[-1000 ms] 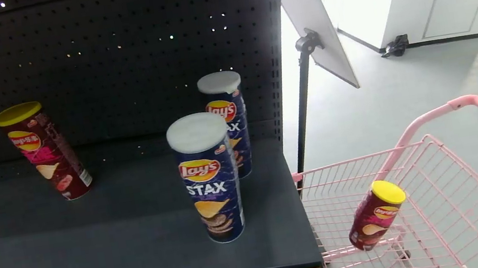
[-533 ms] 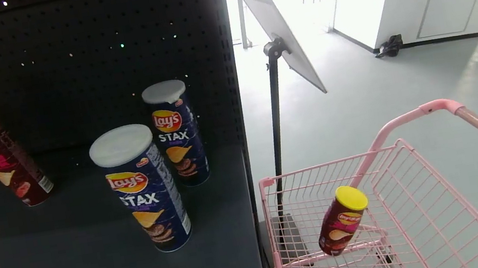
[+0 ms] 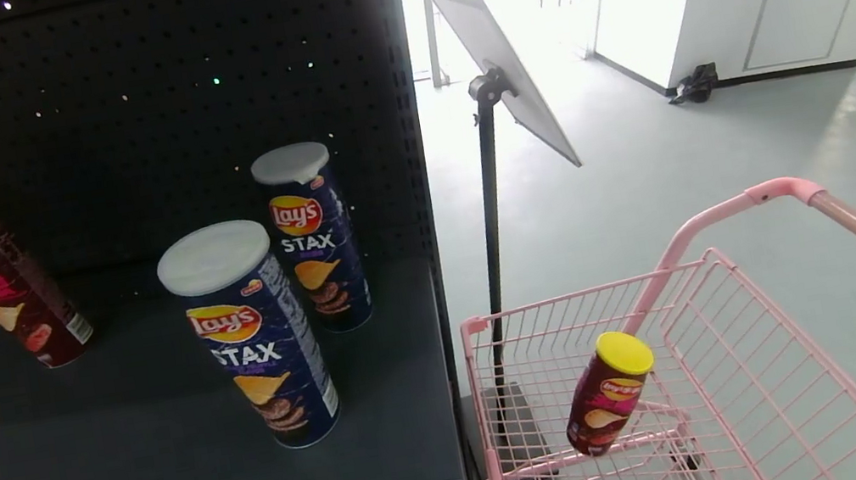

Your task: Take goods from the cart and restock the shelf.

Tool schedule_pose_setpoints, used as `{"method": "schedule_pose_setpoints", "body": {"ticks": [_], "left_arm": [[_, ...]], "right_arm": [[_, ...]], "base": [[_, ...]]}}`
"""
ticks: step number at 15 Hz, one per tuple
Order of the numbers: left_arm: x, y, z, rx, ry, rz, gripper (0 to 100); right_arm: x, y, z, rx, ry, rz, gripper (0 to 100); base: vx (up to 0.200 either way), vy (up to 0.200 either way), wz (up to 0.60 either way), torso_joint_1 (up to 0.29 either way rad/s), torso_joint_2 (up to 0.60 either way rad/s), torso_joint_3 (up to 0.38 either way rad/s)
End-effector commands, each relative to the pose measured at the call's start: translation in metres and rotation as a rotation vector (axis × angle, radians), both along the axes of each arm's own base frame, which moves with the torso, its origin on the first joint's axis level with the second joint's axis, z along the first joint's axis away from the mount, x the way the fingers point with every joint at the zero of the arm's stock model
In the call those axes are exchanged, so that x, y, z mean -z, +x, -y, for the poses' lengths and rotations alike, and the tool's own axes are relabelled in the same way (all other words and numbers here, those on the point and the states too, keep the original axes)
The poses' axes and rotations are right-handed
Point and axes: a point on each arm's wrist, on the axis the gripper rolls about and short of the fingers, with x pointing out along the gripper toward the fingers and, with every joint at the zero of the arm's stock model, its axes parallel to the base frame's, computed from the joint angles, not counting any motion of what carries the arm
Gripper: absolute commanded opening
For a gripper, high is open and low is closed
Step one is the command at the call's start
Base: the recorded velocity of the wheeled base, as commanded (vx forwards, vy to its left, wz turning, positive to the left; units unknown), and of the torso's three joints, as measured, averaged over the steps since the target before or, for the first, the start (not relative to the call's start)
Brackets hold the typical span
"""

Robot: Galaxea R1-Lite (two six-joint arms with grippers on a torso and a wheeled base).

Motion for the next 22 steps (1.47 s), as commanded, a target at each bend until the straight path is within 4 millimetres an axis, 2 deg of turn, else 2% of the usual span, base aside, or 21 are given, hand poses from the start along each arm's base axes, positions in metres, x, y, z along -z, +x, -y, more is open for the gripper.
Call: {"method": "schedule_pose_setpoints", "body": {"ticks": [1, 12, 13, 15, 16, 17, 19, 21, 22], "left_arm": [[0.000, 0.000, 0.000, 0.000, 0.000, -0.002, 100], [0.000, 0.000, 0.000, 0.000, 0.000, -0.002, 100], [0.000, 0.000, 0.000, 0.000, 0.000, -0.003, 100], [0.000, 0.000, 0.000, 0.000, 0.000, -0.002, 100], [0.000, 0.000, 0.000, 0.000, 0.000, -0.002, 100], [0.000, 0.000, 0.000, 0.000, 0.000, -0.002, 100], [0.000, 0.000, 0.000, 0.001, 0.000, -0.002, 100], [0.000, 0.000, 0.000, 0.000, 0.000, -0.002, 100], [0.000, 0.000, 0.000, 0.000, 0.000, -0.002, 100]], "right_arm": [[0.000, 0.000, 0.000, 0.001, 0.000, 0.000, 100], [-0.001, 0.000, 0.000, -0.007, 0.003, 0.010, 100], [-0.079, 0.001, -0.001, -0.074, 0.001, 0.057, 100], [-0.145, 0.032, -0.003, -0.148, 0.018, 0.040, 100], [-0.165, 0.046, -0.004, -0.202, 0.041, 0.029, 100], [-0.186, 0.072, -0.008, -0.298, 0.067, -0.002, 100], [-0.185, 0.107, -0.012, -0.351, 0.071, -0.064, 100], [-0.163, 0.139, -0.015, -0.416, 0.063, -0.115, 100], [-0.159, 0.144, -0.015, -0.429, 0.060, -0.123, 100]], "base": [[0.000, 0.000, 0.00, 0.000, 0.00, 0.000], [0.000, 0.000, 0.00, 0.000, 0.00, 0.000], [0.000, 0.000, 0.00, 0.000, 0.00, 0.000], [0.000, 0.000, 0.00, 0.000, 0.00, 0.000], [0.000, 0.000, 0.00, 0.000, 0.00, 0.000], [0.000, 0.000, 0.00, 0.000, 0.00, 0.000], [0.000, 0.000, 0.00, 0.000, 0.00, 0.000], [0.000, 0.000, 0.00, 0.000, 0.00, 0.000], [0.000, 0.000, 0.00, 0.000, 0.00, 0.000]]}}
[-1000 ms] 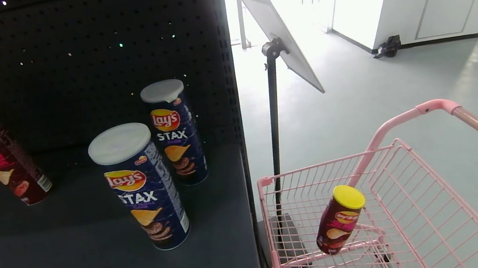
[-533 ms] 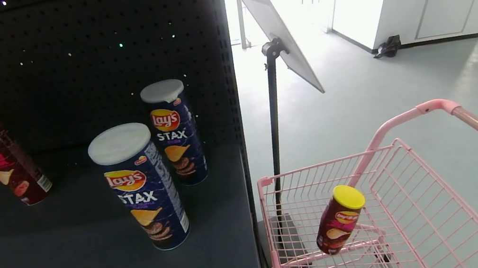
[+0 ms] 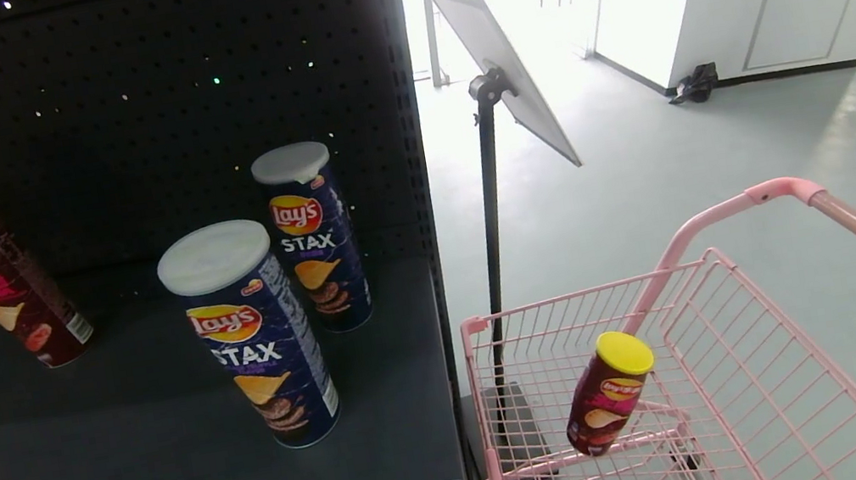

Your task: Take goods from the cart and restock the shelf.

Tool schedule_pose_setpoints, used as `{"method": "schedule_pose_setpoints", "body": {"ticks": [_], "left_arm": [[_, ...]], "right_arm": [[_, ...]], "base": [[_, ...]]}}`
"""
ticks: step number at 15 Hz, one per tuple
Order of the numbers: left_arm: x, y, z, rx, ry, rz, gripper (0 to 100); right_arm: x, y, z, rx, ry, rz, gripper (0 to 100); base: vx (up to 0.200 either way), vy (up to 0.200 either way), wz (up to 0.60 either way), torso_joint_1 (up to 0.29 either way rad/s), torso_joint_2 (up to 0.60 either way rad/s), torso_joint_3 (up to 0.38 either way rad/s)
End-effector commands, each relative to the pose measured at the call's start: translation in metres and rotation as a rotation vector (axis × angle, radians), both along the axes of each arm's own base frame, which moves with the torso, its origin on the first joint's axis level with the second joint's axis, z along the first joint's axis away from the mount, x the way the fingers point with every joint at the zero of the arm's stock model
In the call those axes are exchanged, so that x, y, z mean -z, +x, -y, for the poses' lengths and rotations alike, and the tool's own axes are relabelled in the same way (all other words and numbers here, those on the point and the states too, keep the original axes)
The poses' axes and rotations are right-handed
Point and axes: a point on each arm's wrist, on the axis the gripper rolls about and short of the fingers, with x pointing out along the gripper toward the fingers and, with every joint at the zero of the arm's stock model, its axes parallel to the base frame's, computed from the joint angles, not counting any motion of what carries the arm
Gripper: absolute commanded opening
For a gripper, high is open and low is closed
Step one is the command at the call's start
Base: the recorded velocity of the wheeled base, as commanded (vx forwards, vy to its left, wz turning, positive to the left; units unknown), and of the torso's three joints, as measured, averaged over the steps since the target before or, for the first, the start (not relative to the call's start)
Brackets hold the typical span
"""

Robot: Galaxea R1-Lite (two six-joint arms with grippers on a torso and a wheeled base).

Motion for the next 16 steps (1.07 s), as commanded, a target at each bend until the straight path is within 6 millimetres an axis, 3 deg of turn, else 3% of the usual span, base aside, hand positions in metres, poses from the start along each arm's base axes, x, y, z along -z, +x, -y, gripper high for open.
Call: {"method": "schedule_pose_setpoints", "body": {"ticks": [1, 3, 5, 7, 10, 16], "left_arm": [[0.000, 0.000, 0.000, 0.000, 0.000, -0.002, 100], [0.000, 0.000, 0.000, 0.000, 0.000, -0.002, 100], [0.000, 0.000, 0.000, 0.000, 0.000, -0.002, 100], [0.000, 0.000, 0.000, 0.000, 0.000, -0.002, 100], [0.000, 0.000, 0.000, 0.000, 0.000, -0.002, 100], [0.000, 0.000, 0.000, 0.000, 0.000, -0.002, 100]], "right_arm": [[0.034, 0.083, -0.004, -0.138, -0.014, -0.178, 100], [0.052, 0.103, 0.001, -0.228, -0.053, -0.186, 100], [0.080, 0.130, 0.030, -0.370, -0.146, -0.199, 100], [0.105, 0.142, 0.046, -0.472, -0.189, -0.200, 100], [0.130, 0.170, 0.052, -0.551, -0.189, -0.230, 100], [0.163, 0.221, 0.046, -0.633, -0.167, -0.294, 100]], "base": [[0.000, 0.000, 0.00, 0.000, 0.00, 0.000], [0.000, 0.000, 0.00, 0.000, 0.00, 0.000], [0.000, 0.000, 0.00, 0.000, 0.00, 0.000], [0.000, 0.000, 0.00, 0.000, 0.00, 0.000], [0.000, 0.000, 0.00, 0.000, 0.00, 0.000], [0.000, 0.000, 0.00, 0.000, 0.00, 0.000]]}}
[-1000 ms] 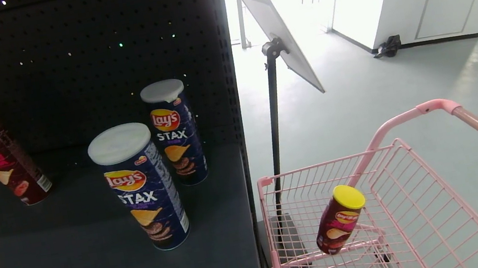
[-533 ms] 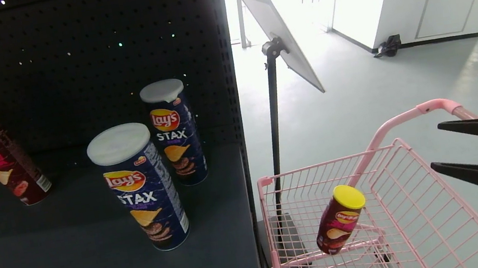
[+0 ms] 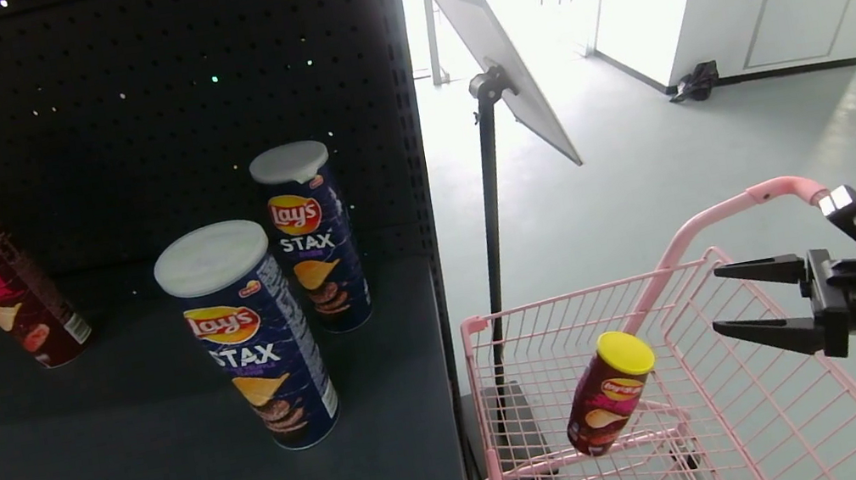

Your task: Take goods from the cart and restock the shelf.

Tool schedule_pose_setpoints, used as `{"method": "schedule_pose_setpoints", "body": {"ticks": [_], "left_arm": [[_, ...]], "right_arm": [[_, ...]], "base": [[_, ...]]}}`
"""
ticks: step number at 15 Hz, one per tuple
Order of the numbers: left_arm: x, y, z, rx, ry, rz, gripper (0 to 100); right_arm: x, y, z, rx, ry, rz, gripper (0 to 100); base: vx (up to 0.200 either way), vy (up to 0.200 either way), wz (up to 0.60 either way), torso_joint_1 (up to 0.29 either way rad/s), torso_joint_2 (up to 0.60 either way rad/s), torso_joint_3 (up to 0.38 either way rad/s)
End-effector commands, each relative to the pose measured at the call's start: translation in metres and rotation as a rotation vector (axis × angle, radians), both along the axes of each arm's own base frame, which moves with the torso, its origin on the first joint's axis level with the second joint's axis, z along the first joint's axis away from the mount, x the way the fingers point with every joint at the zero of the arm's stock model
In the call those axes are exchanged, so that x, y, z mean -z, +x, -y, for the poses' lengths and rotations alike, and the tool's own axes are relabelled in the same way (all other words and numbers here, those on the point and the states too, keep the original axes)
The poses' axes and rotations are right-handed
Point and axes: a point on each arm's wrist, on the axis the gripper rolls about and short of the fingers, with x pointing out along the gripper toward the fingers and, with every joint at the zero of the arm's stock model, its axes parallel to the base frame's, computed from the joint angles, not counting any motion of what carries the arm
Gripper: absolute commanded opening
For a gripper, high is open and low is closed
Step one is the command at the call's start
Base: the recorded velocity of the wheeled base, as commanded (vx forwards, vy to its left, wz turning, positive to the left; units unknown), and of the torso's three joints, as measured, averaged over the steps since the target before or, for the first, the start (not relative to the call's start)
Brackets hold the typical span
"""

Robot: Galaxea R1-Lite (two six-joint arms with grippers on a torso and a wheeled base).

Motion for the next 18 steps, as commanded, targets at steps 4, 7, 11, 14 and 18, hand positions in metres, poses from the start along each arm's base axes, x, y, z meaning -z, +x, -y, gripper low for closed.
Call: {"method": "schedule_pose_setpoints", "body": {"ticks": [4, 7, 11, 14, 18], "left_arm": [[0.000, 0.000, 0.000, 0.000, 0.000, -0.002, 100], [0.000, 0.000, 0.000, 0.000, 0.000, -0.003, 100], [0.000, 0.000, 0.000, 0.000, 0.000, -0.003, 100], [0.000, 0.000, 0.000, 0.000, 0.000, -0.002, 100], [0.000, 0.000, 0.000, 0.000, 0.000, -0.002, 100]], "right_arm": [[0.047, 0.066, 0.004, -0.015, 0.006, -0.084, 100], [0.064, 0.074, 0.009, -0.003, 0.009, -0.120, 100], [0.080, 0.073, 0.015, 0.012, 0.015, -0.161, 100], [0.094, 0.073, 0.021, 0.026, 0.020, -0.191, 100], [0.116, 0.071, 0.032, 0.046, 0.029, -0.235, 100]], "base": [[0.000, 0.000, 0.00, 0.000, 0.00, 0.000], [0.000, 0.000, 0.00, 0.000, 0.00, 0.000], [0.000, 0.000, 0.00, 0.000, 0.00, 0.000], [0.000, 0.000, 0.00, 0.000, 0.00, 0.000], [0.000, 0.000, 0.00, 0.000, 0.00, 0.000]]}}
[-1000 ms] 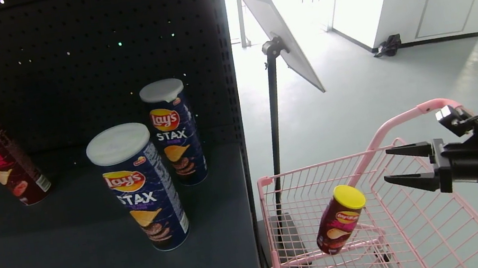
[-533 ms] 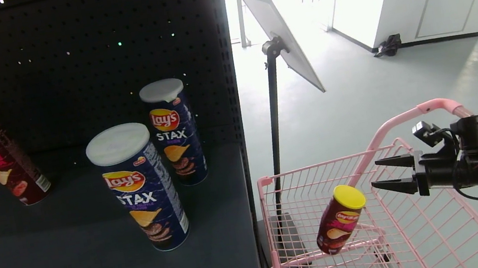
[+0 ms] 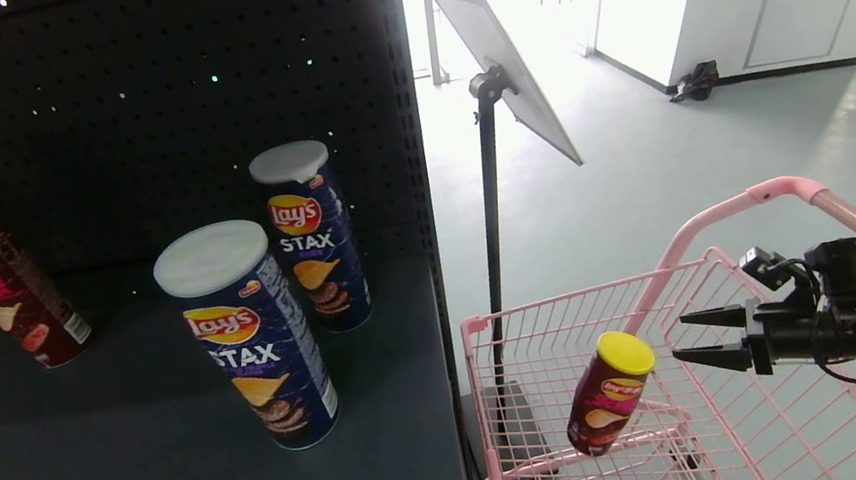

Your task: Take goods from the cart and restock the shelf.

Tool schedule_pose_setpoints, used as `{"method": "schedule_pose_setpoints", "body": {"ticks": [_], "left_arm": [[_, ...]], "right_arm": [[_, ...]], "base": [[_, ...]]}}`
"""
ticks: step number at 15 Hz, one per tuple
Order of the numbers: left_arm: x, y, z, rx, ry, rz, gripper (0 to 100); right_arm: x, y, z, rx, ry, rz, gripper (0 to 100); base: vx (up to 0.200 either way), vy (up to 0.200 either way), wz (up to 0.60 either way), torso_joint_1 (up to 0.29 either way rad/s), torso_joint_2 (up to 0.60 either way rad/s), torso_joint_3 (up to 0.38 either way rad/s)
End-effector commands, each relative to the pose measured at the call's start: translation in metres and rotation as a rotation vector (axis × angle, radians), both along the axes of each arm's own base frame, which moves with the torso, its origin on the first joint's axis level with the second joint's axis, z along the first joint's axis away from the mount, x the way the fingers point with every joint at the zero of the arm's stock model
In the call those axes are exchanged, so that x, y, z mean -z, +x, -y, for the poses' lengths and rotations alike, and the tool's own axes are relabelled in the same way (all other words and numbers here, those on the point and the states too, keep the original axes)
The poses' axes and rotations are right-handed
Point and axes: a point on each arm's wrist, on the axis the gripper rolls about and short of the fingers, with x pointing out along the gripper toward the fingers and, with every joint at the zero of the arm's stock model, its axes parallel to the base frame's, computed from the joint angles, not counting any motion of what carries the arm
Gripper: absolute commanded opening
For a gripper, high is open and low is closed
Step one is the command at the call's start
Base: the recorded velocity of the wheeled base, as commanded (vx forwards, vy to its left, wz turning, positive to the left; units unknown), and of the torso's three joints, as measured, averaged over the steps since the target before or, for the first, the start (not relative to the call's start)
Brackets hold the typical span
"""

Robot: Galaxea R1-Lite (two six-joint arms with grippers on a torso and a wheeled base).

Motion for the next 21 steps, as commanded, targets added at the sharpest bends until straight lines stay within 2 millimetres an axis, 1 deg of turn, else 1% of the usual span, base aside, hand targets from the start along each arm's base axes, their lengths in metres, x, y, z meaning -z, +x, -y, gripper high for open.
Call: {"method": "schedule_pose_setpoints", "body": {"ticks": [1, 3, 7, 8, 11, 14, 17, 18, 19, 21], "left_arm": [[0.000, 0.000, 0.000, 0.000, 0.000, -0.002, 100], [0.000, 0.000, 0.000, 0.000, 0.000, -0.002, 100], [0.000, 0.000, 0.000, 0.000, 0.000, -0.002, 100], [0.000, 0.000, 0.000, 0.000, 0.000, -0.002, 100], [0.000, 0.000, 0.000, 0.000, 0.000, -0.002, 100], [0.000, 0.000, 0.000, 0.000, 0.000, -0.002, 100], [0.000, 0.000, 0.000, 0.000, 0.000, -0.002, 100], [0.000, 0.000, 0.000, 0.000, 0.000, -0.002, 100], [0.000, 0.000, 0.000, 0.000, 0.000, -0.002, 100], [0.000, 0.000, 0.000, 0.000, 0.000, -0.002, 100]], "right_arm": [[0.014, -0.001, 0.004, 0.005, 0.007, -0.031, 100], [0.020, -0.002, 0.002, -0.007, 0.007, -0.035, 100], [0.030, 0.001, -0.010, -0.055, -0.002, -0.034, 100], [0.037, 0.001, -0.014, -0.074, -0.005, -0.040, 100], [0.043, 0.007, -0.019, -0.100, 0.002, -0.033, 100], [0.051, 0.017, -0.022, -0.117, -0.004, -0.006, 100], [0.056, 0.019, -0.032, -0.143, -0.004, -0.007, 100], [0.056, 0.020, -0.041, -0.169, -0.005, -0.001, 100], [0.056, 0.020, -0.043, -0.173, -0.005, -0.001, 100], [0.055, 0.021, -0.065, -0.236, -0.006, 0.002, 100]], "base": [[0.000, 0.000, 0.00, 0.000, 0.00, 0.000], [0.000, 0.000, 0.00, 0.000, 0.00, 0.000], [0.000, 0.000, 0.00, 0.000, 0.00, 0.000], [0.000, 0.000, 0.00, 0.000, 0.00, 0.000], [0.000, 0.000, 0.00, 0.000, 0.00, 0.000], [0.000, 0.000, 0.00, 0.000, 0.00, 0.000], [0.000, 0.000, 0.00, 0.000, 0.00, 0.000], [0.000, 0.000, 0.00, 0.000, 0.00, 0.000], [0.000, 0.000, 0.00, 0.000, 0.00, 0.000], [0.000, 0.000, 0.00, 0.000, 0.00, 0.000]]}}
